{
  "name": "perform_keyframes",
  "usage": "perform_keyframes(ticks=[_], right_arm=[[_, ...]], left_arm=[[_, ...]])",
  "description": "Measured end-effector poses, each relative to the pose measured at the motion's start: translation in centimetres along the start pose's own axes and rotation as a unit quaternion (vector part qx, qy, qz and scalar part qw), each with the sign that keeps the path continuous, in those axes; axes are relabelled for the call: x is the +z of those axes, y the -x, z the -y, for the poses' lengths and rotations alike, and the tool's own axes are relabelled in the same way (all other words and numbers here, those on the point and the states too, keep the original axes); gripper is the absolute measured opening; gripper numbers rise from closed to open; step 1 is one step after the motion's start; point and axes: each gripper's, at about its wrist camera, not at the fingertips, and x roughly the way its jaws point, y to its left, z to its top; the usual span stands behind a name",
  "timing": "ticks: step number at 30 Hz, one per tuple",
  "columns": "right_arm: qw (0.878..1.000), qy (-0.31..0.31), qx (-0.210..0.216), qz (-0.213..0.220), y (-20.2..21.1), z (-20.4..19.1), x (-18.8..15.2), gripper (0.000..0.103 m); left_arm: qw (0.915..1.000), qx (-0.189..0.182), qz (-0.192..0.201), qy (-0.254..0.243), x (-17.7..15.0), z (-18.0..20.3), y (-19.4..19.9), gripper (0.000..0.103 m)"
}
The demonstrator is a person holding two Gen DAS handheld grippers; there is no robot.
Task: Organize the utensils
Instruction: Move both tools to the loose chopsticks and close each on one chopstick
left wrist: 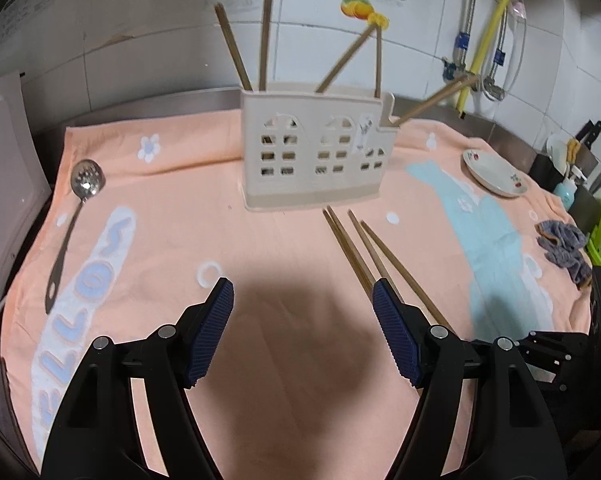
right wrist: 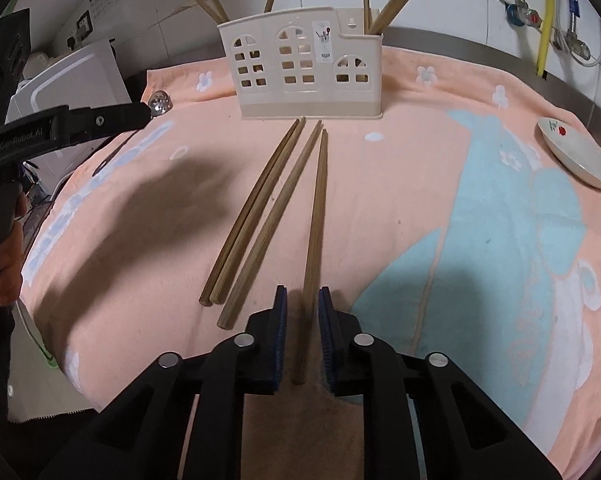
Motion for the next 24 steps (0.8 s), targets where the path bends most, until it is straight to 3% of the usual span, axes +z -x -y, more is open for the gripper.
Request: perform_keyframes(ticks=[7,17,24], right_arm=[[1.0,0.009,-0.02,0.005,-0.2,-0.3,-0.4,0.008],[0.999,-0.003,-0.026,0.028,1.3,0.9,-0.2,0.006],[0.999,-0.006,-0.018,0.035,1.6,1.4,-0.4,0.006]], left_arm=[[0.9995,-0.016,-0.026,-0.008,-1.8,1.5,-1.2,0.07],[0.9959,-0.053,-0.073,0.0,-3.4,4.2,-3.7,0.048],[0.9941,-0.051,-0.095,0.011,-3.7,5.3,-5.1,0.04]])
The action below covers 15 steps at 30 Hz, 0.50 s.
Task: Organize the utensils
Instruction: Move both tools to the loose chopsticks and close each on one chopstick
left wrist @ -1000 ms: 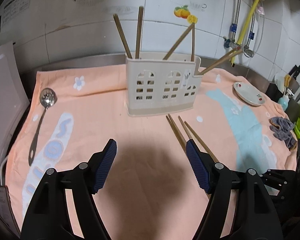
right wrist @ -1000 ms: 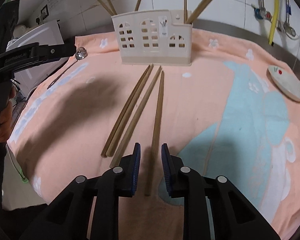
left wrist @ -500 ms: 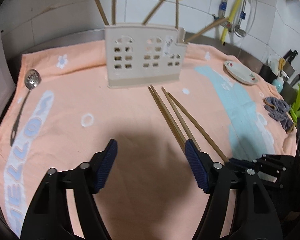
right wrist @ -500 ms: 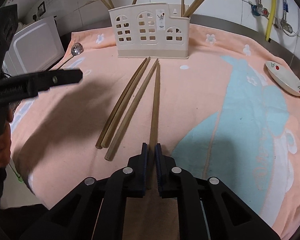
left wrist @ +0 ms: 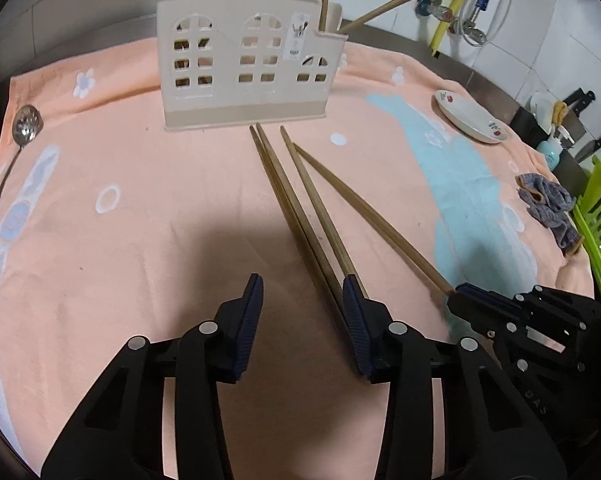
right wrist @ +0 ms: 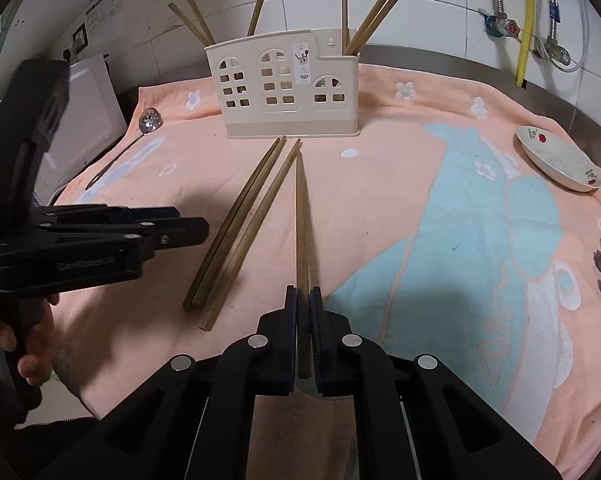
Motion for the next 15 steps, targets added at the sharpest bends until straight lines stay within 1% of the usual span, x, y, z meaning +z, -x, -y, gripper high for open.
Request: perform_keyframes(ticks=[5,15], right_arm=[[1.0,-0.004,0.008,0.0,0.0,0.3,-0.1,0.006],[1.0,-0.011,0.018,0.001,0.1,1.0,-0.5,0.007]], left_arm=[[0.9999,0.008,-0.013,0.005,0.0,0.3,-1.1,0.033],[0.9995,0.028,-0.014,0.006,0.2,0.8,-1.6,0.029]])
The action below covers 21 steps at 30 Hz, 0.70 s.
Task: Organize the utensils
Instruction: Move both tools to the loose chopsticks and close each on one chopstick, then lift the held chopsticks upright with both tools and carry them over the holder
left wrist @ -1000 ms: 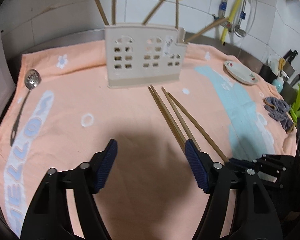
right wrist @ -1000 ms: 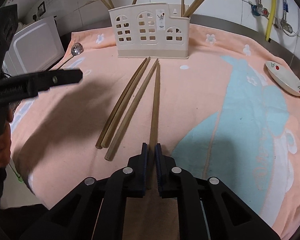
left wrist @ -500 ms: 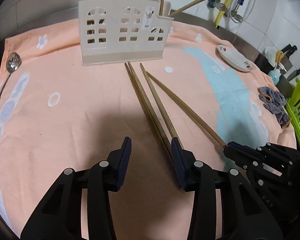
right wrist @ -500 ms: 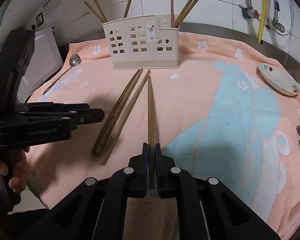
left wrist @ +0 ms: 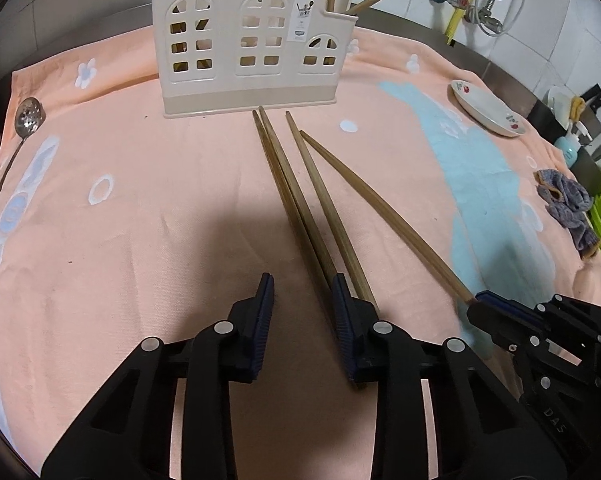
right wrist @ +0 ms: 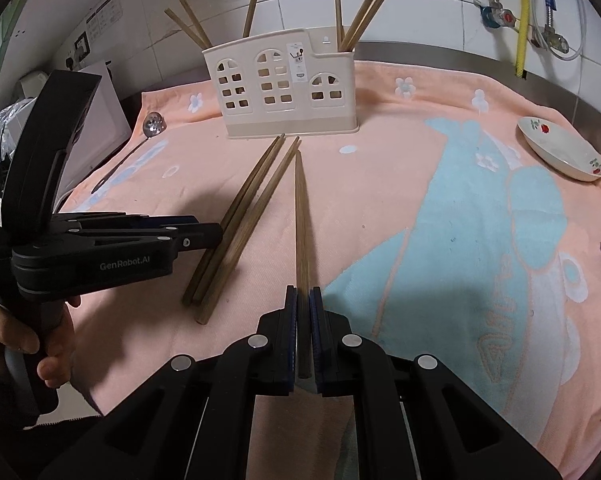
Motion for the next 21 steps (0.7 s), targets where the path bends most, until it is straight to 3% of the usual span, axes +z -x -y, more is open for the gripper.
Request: perform_keyframes(ticks=[10,16,21], right_arm=[[1.0,-0.005,0.006,-0.002,-0.15,0.29,-0.46,0.007],[1.0,-0.008,0.011,-0.006,-0.4,0.46,-0.68,0.007],[1.0,-0.01,0.015,-0.007,-0.55,0.49,-0.79,0.007]], left_arm=[[0.9995,0.029,-0.008,0.0,0.46,0.52,-0.67,0.027],[0.9982,0.06,-0.003,-0.004,0.53,0.44,-0.85,0.015],[0.9973,0.073,0.005,-0.005,0.23,0.34,-0.61,0.011]])
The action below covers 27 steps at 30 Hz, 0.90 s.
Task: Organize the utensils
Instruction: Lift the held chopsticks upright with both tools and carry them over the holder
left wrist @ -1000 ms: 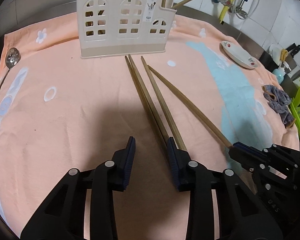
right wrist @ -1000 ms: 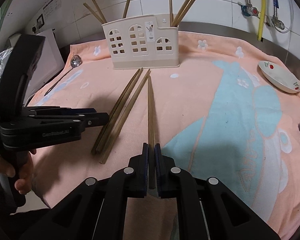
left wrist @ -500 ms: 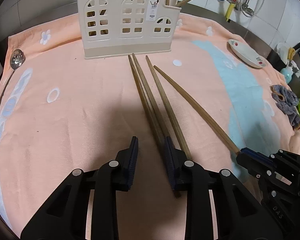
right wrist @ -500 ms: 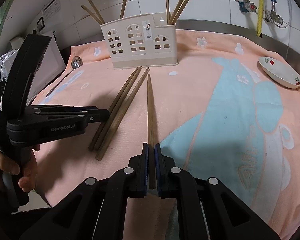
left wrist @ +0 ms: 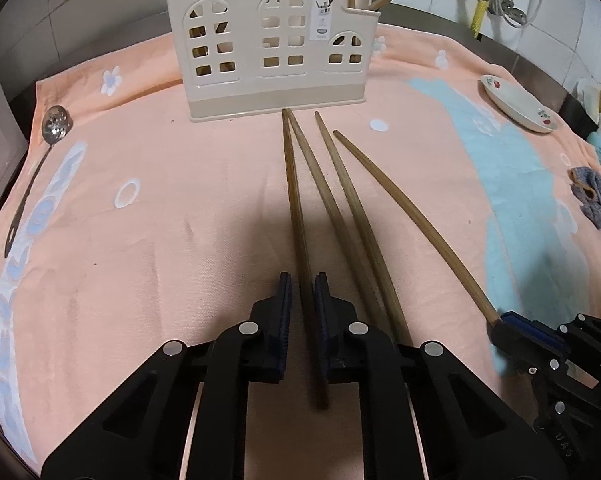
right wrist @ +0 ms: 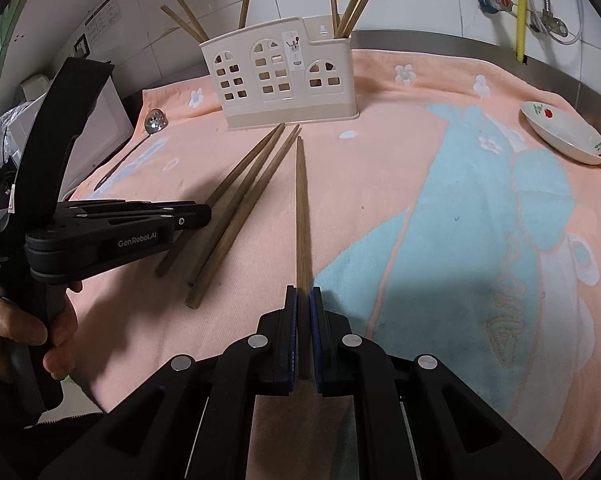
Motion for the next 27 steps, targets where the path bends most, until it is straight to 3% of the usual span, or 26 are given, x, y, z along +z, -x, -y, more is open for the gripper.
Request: perform_keyframes(ticks=[7,17,27], right_arm=[[1.0,-0.004,0.002,0.002,0.0,0.2,0.0,0.007],[1.0,0.011,-0.009,0.016,1.0,-0.6,0.4,0.007],[0.997,0.034,-0.02,0.071,4.3,-1.5,4.3,0.007]], left_arm=[[0.9996,-0.005,0.012,-0.024,-0.3,0.3,0.1,0.011],[0.9985,-0.048,0.014,-0.019,-0.6,-1.2,0.9,0.008],[0.995,-0.068,0.069,-0.024,1.0,-2.9,4.8,0.006]])
